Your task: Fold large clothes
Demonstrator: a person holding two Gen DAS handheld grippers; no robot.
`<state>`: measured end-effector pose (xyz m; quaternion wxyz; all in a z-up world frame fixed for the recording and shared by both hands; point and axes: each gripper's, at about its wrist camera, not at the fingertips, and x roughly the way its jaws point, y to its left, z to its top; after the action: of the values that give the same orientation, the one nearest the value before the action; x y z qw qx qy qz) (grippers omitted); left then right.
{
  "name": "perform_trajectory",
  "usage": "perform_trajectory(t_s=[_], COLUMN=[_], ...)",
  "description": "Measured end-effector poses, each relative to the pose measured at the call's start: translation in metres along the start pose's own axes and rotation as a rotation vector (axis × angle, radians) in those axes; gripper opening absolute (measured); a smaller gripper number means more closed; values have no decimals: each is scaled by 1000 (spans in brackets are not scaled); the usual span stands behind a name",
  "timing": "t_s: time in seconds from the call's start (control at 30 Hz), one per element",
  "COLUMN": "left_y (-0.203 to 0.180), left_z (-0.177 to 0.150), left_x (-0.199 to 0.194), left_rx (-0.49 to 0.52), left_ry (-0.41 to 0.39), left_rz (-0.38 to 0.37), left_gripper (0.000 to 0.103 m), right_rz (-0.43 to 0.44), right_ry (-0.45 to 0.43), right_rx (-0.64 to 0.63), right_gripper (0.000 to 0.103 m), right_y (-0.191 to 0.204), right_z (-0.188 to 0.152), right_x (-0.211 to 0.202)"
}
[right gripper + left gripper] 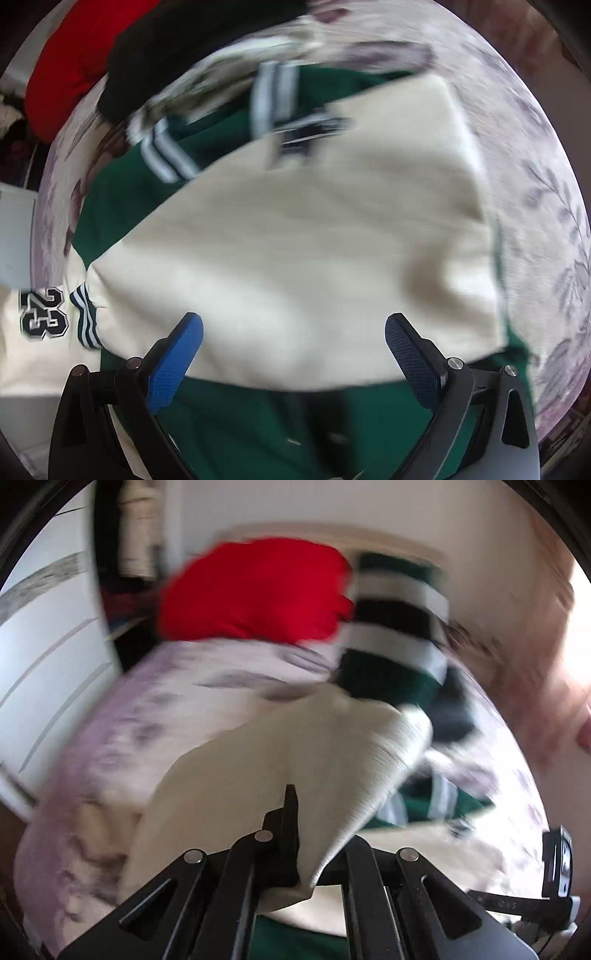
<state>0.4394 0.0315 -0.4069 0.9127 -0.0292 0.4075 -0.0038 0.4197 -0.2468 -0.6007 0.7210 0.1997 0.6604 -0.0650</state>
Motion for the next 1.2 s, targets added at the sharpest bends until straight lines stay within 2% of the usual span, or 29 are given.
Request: perform_trajectory(t_s=[0.07,0.2,0.33,0.43,0.47,0.5,0.53,0.57,0.6,0.67,0.77,0.87,0.93,1.0,1.03,1.07,1.1,1.13,1.2], left_y=[-61,-163,-227,-245,-246,-245,-242,-239,-231,-218,-199,-159,-132,-93,-76,-60,-42,-28,0], left_z=[-19,-69,-111,-136,-140,-141,-140,-140,-139,-135,-140,-137,-138,-138,-137,-136,-135,-133,-127], left_x=[19,62,93,109,107,104,103,97,93,77,48,27,20,10,8,7,7,9,19], left_rx=[64,201,357,476,498,502,493,480,464,411,308,176,115,43,11,-16,-39,-51,-71], left_ry=[49,167,270,375,390,407,421,427,431,441,442,421,407,394,389,385,380,377,362], left_rz=[-59,-124,-112,-15,4,-1,-28,-37,-38,-56,-56,14,94,179,214,240,264,282,334], left_gripper=[0,0,2,8,13,25,32,43,61,85,85,85,85,85,85,85,85,85,85], right_rz=[-2,-40,-34,16,40,63,103,139,174,244,340,468,470,423,405,389,343,293,306], right_ry=[-3,-15,2,15,17,15,10,7,5,-5,17,84,132,191,220,216,194,167,86], right_rx=[20,74,134,180,191,200,209,212,214,211,178,112,42,-33,-66,-88,-108,-134,-129], right_gripper=[100,100,100,100,100,100,100,100,100,100,100,100,100,100,95,56,21,6,6], right_y=[-47,-116,-196,-232,-239,-246,-255,-260,-261,-259,-233,-193,-162,-133,-119,-110,-103,-98,-99], right_z=[5,19,24,29,31,35,40,44,51,63,84,103,109,110,107,103,101,99,97], right_x=[-11,-19,-34,-38,-40,-41,-45,-48,-49,-55,-48,-26,-4,18,28,30,30,27,9])
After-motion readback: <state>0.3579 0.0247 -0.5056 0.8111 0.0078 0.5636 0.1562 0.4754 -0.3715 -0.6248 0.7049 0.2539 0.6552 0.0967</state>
